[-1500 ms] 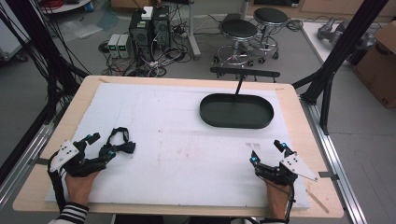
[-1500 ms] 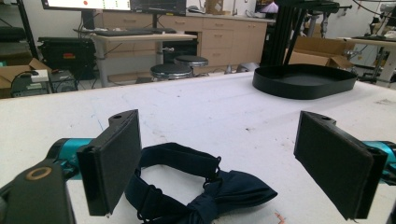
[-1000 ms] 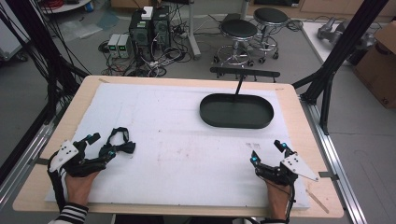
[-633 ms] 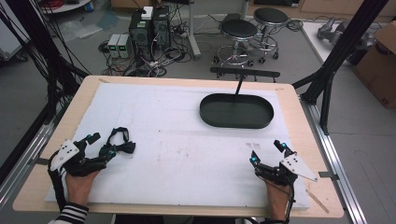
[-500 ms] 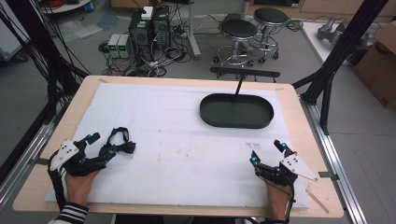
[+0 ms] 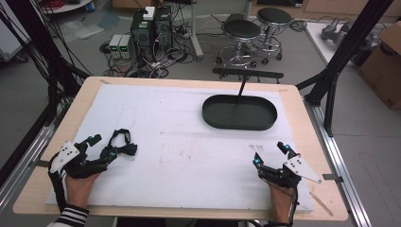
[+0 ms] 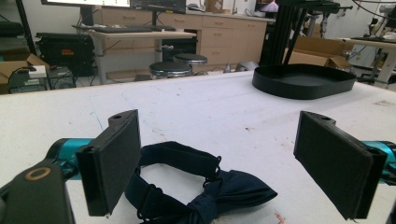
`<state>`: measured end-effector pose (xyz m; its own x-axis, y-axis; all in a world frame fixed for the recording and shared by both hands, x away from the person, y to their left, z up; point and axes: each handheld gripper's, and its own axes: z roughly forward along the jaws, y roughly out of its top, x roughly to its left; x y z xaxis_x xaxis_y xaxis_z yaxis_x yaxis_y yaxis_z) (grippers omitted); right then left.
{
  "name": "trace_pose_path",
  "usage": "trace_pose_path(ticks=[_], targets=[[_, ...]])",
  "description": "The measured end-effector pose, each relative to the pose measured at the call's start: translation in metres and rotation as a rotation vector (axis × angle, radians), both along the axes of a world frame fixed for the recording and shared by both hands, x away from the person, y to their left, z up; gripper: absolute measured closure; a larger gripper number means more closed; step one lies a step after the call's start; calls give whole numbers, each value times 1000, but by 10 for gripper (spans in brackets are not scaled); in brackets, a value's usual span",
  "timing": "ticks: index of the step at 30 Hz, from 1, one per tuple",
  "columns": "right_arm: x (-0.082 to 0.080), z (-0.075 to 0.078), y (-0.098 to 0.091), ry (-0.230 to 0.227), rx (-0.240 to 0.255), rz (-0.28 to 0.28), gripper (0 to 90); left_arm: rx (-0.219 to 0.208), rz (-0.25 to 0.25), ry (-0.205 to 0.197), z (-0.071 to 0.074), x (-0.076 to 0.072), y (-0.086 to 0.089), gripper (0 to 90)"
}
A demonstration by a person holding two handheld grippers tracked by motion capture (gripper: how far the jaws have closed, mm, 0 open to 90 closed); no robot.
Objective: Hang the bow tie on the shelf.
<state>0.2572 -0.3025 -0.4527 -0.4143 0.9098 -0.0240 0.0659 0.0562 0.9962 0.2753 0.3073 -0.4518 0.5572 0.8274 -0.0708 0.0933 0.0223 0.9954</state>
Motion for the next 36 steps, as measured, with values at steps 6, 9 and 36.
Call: trace_pose_path(ticks=[6, 9, 36], targets=[[0, 0, 0, 5, 3, 2, 59, -4, -4, 18, 1, 3, 2, 154], [0, 0, 0, 5, 2, 1, 59, -6, -10, 21, 5, 3, 3, 154], [1, 1, 3, 15, -29, 5, 59, 189, -9, 331, 33, 26, 11, 247]])
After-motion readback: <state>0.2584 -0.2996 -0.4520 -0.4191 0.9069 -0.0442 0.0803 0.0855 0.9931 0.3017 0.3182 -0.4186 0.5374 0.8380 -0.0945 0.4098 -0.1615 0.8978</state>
